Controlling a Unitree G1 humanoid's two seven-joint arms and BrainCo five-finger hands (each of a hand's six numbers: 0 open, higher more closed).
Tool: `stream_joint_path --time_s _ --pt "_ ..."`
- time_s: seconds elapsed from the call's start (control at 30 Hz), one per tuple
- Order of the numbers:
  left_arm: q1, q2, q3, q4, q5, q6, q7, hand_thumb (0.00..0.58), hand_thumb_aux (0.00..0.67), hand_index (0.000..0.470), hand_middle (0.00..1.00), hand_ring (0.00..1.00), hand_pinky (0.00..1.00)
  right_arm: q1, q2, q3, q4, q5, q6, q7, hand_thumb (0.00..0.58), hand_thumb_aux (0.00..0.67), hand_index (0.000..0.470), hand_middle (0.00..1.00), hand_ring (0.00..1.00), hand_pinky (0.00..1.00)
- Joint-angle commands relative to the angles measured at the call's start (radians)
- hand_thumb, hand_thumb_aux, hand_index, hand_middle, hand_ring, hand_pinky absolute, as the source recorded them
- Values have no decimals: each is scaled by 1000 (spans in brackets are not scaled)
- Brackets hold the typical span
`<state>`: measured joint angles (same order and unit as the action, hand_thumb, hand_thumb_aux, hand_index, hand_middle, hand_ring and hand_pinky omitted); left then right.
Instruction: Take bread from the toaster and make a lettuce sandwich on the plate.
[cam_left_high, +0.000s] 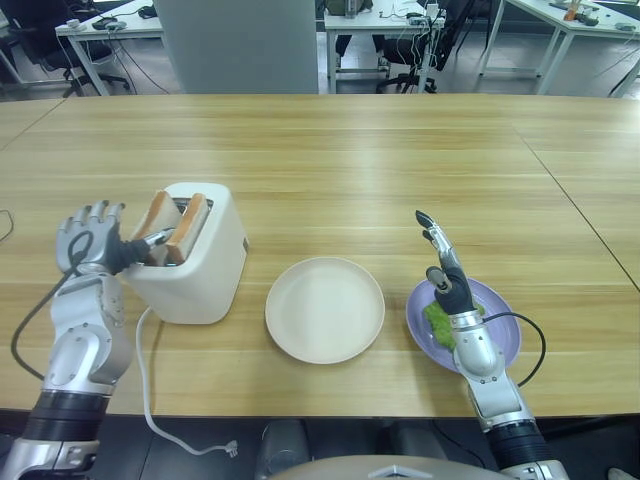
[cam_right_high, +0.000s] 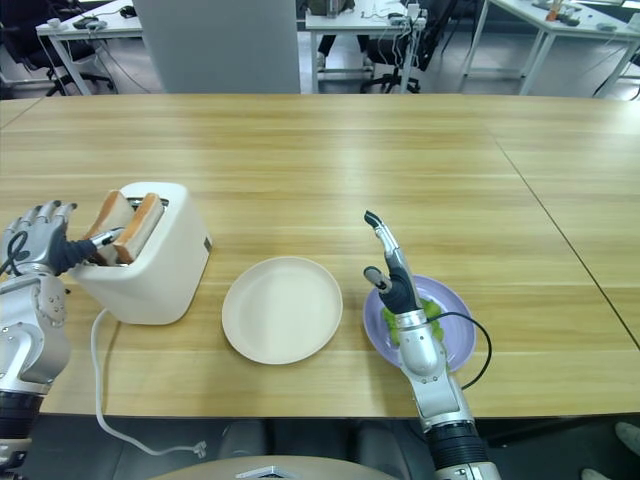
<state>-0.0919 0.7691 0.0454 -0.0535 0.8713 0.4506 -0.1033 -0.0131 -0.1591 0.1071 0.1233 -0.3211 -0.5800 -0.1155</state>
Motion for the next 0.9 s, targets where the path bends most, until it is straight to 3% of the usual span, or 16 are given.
stream_joint_path --time_s 0.03,0.13,0.17,0.2,0.23,0.27,0.3,0.33,0.37,0.4,0.43,0.47,0.5,0.63,0.9 --pt "-9 -13 -42 -11 5 -12 -21 0 0 0 0 0 0 11 1 1 -18 -5 13 3 0 0 0 0 0 0" --pt "-4 -17 -46 -10 -4 -16 -27 0 0 0 0 0 0 12 3 4 -22 -6 16 4 0 0 0 0 0 0" --pt "-1 -18 -48 -9 -6 -17 -30 116 71 49 0 0 0 13 3 4 -24 -7 17 4 0 0 0 0 0 0" --pt "0 -18 -49 -6 -9 -17 -33 458 363 249 102 102 102 13 3 5 -25 -7 18 4 0 0 0 0 0 0" --pt "2 -19 -49 -4 -11 -17 -35 505 428 294 122 122 122 14 3 5 -27 -8 19 4 0 0 0 0 0 0" --pt "3 -18 -50 0 -12 -16 -37 505 428 294 122 122 122 14 3 5 -28 -9 19 4 0 0 0 0 0 0" --pt "5 -17 -49 5 -14 -17 -40 542 499 343 169 169 169 14 3 6 -29 -9 20 4 0 0 0 0 0 0" --pt "7 -17 -49 8 -16 -17 -44 570 583 400 337 337 337 14 3 6 -30 -9 20 4 0 0 0 0 0 0" --pt "8 -18 -49 11 -18 -16 -47 570 583 400 337 337 337 15 2 7 -30 -10 21 3 0 0 0 0 0 0" --pt "9 -18 -50 14 -19 -17 -49 580 670 460 537 537 537 14 2 7 -30 -10 21 3 0 0 0 0 0 0" --pt "10 -19 -49 14 -22 -17 -51 580 670 460 678 678 678 13 2 8 -29 -10 22 3 0 0 0 0 0 0" --pt "10 -20 -49 14 -23 -18 -52 580 670 460 678 678 678 12 1 8 -29 -11 22 3 0 0 0 0 0 0" --pt "10 -22 -48 14 -25 -17 -53 580 670 460 875 875 875 12 1 8 -28 -11 22 3 0 0 0 0 0 0" --pt "7 -30 -44 13 -31 -15 -59 580 670 460 996 996 996 13 -1 8 -27 -13 21 1 0 0 0 0 0 0" --pt "-15 -96 48 -77 -108 -35 1 580 670 460 1000 1000 1000 12 -10 6 -34 -50 25 -13 0 0 0 0 0 0"
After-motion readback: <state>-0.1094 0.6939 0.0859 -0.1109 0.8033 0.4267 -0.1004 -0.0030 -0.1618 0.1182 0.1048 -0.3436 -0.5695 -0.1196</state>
